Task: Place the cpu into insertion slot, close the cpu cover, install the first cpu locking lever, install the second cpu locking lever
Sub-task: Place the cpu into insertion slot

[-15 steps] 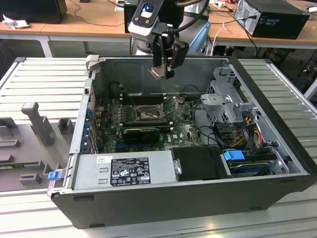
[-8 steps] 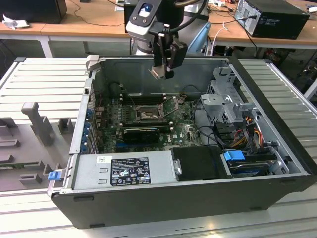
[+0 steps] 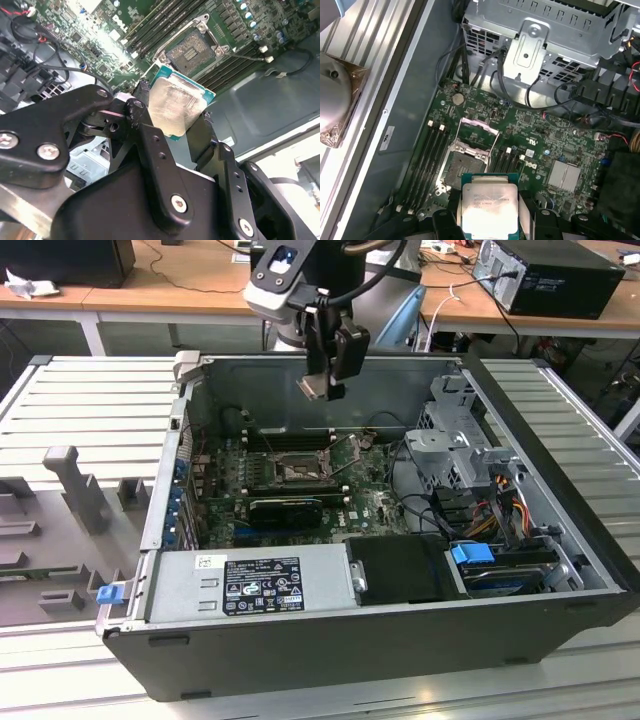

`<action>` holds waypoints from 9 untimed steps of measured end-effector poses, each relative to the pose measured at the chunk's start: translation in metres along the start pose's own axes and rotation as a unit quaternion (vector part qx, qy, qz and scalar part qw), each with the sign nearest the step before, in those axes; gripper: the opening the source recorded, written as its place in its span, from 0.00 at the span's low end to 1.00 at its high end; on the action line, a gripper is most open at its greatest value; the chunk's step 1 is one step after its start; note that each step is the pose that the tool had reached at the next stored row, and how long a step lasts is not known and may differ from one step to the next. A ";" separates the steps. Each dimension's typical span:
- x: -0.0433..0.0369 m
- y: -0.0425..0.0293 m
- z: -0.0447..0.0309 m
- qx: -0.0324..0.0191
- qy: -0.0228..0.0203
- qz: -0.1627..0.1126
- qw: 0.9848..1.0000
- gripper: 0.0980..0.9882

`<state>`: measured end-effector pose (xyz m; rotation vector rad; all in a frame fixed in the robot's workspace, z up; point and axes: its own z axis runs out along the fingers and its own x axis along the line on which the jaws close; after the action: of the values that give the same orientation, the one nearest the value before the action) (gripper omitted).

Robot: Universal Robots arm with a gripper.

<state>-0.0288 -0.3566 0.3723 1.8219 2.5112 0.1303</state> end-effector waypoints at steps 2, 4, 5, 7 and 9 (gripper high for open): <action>0.0000 0.0000 0.0004 0.000 -0.002 0.023 1.000 0.50; 0.0000 -0.0001 0.0005 0.000 -0.003 0.030 1.000 0.50; 0.0000 -0.0001 0.0007 -0.001 -0.003 0.033 0.999 0.50; 0.0000 -0.0001 0.0012 -0.001 -0.003 0.036 0.999 0.50; 0.0000 -0.0002 0.0017 -0.001 -0.003 0.036 0.999 0.50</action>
<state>-0.0288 -0.3565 0.3706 1.9101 2.4410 0.1276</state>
